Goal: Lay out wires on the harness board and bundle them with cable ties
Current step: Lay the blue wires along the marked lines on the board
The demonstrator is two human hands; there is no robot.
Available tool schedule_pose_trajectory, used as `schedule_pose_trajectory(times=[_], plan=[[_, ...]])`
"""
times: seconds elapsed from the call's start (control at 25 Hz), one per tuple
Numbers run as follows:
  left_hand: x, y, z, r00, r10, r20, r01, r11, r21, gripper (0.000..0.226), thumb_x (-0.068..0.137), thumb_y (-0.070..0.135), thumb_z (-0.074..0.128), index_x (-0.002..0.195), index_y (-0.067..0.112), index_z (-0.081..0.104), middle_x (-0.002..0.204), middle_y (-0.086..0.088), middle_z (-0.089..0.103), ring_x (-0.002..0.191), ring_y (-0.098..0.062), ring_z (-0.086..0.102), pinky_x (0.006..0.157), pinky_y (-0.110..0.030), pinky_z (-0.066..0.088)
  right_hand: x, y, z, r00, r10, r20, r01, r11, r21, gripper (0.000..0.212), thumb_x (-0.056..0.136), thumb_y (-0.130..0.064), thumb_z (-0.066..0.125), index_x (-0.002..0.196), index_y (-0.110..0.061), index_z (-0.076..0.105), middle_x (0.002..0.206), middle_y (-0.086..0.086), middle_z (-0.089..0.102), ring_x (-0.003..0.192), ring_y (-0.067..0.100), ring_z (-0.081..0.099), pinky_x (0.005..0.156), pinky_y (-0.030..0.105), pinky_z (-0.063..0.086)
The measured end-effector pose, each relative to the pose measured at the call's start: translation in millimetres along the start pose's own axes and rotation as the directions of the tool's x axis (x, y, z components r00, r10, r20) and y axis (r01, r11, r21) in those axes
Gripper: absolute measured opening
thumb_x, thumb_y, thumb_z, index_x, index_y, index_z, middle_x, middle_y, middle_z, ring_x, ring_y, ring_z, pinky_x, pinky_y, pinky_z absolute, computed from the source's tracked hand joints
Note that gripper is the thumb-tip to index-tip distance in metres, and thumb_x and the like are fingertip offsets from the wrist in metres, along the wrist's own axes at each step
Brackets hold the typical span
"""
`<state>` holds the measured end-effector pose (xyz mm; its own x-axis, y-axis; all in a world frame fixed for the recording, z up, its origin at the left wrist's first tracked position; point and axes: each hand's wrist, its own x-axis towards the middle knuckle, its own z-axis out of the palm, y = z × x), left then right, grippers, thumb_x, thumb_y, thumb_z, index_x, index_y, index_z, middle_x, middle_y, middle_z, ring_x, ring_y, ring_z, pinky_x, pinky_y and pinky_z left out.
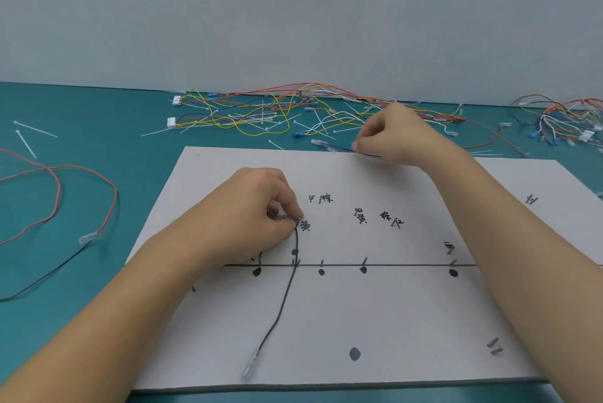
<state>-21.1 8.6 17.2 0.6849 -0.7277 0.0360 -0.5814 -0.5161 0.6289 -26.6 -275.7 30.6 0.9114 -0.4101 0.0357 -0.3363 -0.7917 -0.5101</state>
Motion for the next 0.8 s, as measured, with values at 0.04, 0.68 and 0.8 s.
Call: schedule_pose_trajectory(times=[0.04,0.68,0.8], plan=[[0.2,-0.3,0.2,1.0,0.0,-0.001,0.0,1.0,0.001,0.014,0.087,0.017,0.073,0.084,0.029,0.081,0.093,0.016,0.066,0.077,-0.002,0.063,0.073,-0.018,0.05,-3.5,1.9,-3.0,0.997,0.008,0.074,-0.004,0.998,-0.055,0.006,0.079,-0.023,0.078,0.073,-0.026,0.077,0.077,-0.011,0.073,0.075,0.006,0.065,0.063,0.022,0.046],[-0.3,-1.7,-1.1,1.0,0.016,0.007,-0.017,1.0,0.02,0.01,0.088,0.022,0.074,0.088,0.03,0.081,0.094,0.016,0.065,0.078,0.001,0.061,0.075,-0.021,0.05,-14.7,3.4,-5.1,0.9,-0.251,-0.357,0.228,0.968,-0.107,0.017,0.096,-0.006,0.052,0.097,-0.023,0.055,0.091,0.0,0.072,0.093,0.03,0.061,0.093,0.051,0.044],[-1.1,-0.6,-1.5,1.0,0.017,0.006,-0.017,1.0,0.021,0.011,0.089,0.022,0.073,0.088,0.03,0.081,0.094,0.016,0.065,0.077,0.0,0.062,0.077,-0.023,0.052,-13.4,1.8,-7.9,0.86,-0.239,-0.45,0.259,0.966,-0.019,0.014,0.099,-0.007,0.044,0.101,-0.02,0.05,0.084,0.0,0.07,0.087,0.032,0.06,0.09,0.053,0.046]])
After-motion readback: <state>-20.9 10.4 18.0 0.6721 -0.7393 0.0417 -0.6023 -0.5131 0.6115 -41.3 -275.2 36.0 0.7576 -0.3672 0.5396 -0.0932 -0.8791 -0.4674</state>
